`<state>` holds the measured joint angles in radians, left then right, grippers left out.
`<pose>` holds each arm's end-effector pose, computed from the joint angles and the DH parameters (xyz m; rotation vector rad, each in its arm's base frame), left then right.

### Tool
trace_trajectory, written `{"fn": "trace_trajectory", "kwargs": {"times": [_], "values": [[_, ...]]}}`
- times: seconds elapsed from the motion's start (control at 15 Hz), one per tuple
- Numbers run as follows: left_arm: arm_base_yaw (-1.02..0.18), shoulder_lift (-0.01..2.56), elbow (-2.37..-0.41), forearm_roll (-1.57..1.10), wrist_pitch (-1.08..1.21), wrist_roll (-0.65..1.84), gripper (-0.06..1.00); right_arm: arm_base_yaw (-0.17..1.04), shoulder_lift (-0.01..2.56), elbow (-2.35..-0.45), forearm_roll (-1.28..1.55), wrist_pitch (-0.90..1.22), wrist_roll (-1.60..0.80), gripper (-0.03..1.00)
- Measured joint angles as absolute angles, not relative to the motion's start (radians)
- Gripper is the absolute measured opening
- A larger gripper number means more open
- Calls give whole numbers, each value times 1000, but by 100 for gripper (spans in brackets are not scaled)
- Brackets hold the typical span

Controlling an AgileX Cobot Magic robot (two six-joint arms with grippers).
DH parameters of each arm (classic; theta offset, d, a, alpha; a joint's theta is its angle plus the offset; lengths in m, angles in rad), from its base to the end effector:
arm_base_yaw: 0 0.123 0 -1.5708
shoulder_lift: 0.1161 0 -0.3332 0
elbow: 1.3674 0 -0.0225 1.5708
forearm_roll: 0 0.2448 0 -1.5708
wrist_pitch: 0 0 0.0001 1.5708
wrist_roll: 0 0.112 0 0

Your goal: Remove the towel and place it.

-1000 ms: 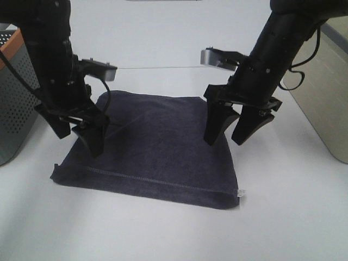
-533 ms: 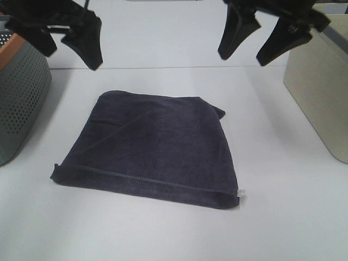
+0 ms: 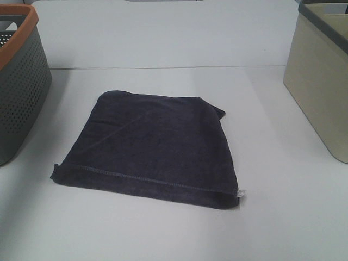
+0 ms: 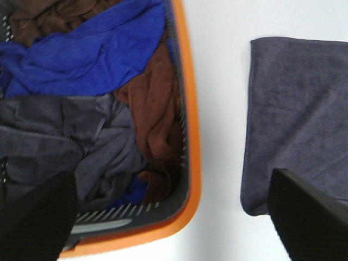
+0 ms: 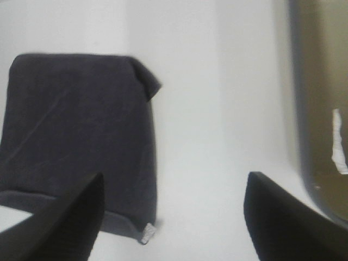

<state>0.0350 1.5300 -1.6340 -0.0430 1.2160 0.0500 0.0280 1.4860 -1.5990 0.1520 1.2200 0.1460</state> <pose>0.3192 0.0067 0.4282 0.0147 2.5941 -0.0268 0.3036 0.0244 0.4325 0.1684 2.5887 0.2676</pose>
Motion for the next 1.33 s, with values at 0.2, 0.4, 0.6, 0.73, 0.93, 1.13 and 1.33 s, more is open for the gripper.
{"fn": "trace_trajectory", "kwargs": {"times": [0.2, 0.4, 0.6, 0.73, 0.93, 1.13, 1.33], "values": [[132, 1406, -1503, -75, 1216, 79, 89, -10, 1347, -1507, 115, 1220, 145, 72], [137, 1218, -1323, -95, 1216, 91, 89, -11, 1117, -1297, 124, 1222, 145, 72], [137, 1001, -1141, -93, 1217, 92, 89, -11, 839, -1091, 124, 1224, 145, 72], [137, 767, -998, -70, 1219, 92, 89, -11, 594, -936, 102, 1224, 145, 72], [137, 535, -897, 16, 1214, 74, 89, -11, 402, -778, -36, 1226, 145, 72], [137, 354, -805, 28, 1203, 62, 89, -11, 284, -682, -83, 1216, 139, 72], [126, 252, -736, 0, 1202, 69, 89, -11, 169, -614, -55, 1180, 105, 72]]}}
